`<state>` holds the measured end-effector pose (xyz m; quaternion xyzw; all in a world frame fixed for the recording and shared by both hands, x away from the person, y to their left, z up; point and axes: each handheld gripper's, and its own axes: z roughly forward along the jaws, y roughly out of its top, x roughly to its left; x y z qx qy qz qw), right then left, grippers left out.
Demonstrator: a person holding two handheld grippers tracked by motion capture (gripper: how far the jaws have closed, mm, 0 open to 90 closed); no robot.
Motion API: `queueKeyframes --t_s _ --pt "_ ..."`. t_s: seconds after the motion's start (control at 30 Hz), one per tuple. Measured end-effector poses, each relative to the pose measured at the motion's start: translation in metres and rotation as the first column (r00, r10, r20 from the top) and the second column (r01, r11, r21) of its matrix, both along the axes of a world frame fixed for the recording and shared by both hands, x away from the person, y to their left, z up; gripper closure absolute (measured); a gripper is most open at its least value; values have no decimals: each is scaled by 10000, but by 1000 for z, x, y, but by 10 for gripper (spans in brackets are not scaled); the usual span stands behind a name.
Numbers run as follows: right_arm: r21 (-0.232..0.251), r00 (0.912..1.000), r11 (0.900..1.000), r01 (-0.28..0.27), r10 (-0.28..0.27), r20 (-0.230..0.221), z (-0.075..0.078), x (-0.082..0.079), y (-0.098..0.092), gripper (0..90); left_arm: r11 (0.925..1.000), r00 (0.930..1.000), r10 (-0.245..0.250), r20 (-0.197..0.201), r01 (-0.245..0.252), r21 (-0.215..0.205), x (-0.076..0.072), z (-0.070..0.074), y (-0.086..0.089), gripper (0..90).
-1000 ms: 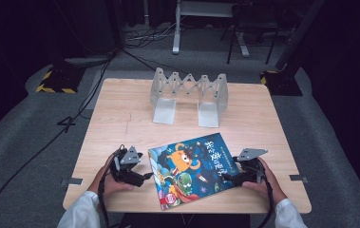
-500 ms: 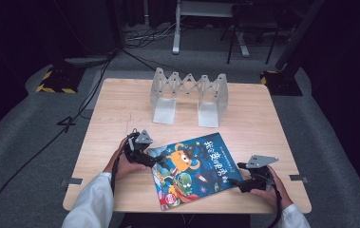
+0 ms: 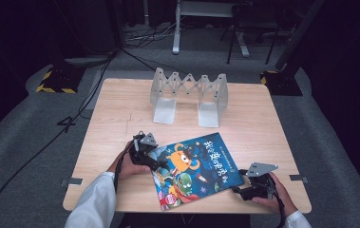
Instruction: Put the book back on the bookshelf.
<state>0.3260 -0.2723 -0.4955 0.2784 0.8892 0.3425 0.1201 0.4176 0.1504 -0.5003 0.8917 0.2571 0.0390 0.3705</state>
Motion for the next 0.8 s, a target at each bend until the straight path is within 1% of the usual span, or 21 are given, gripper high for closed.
queueKeyframes --t_s 0.03,0.1,0.2,0.33,0.43,0.53,0.63,0.77,0.8 --pt "80 9999 10000 55 -54 -108 0 1 -1 256 10000 10000 -10 1 10 16 -1 0 1 136" --pt "109 10000 9999 58 -57 -51 -1 3 0 257 10000 10000 15 -3 -15 40 -4 0 2 136" --pt "159 9998 9996 212 -212 -16 -1 5 1 278 10000 10000 -15 58 15 -51 -11 -1 7 138" --pt "270 9975 9971 711 -712 37 -1 13 3 320 10000 10000 -14 17 14 35 -25 0 15 135" --pt "302 9916 9912 1285 -1290 138 -1 21 7 344 10000 10000 0 -15 1 82 -38 0 23 134" --pt "281 9868 9868 1597 -1604 228 -1 29 11 351 10000 10000 -19 -25 19 39 -49 0 29 134" --pt "380 9777 9776 2071 -2081 264 -2 36 17 376 10000 10000 -3 42 3 -82 -60 -1 35 135" --pt "197 9709 9723 2330 -2337 518 -1 40 24 401 9999 9999 130 75 -129 -97 -74 -2 39 134" --pt "144 9686 9702 2417 -2421 561 0 40 26 402 9999 9999 91 109 -90 -92 -77 -2 41 134"
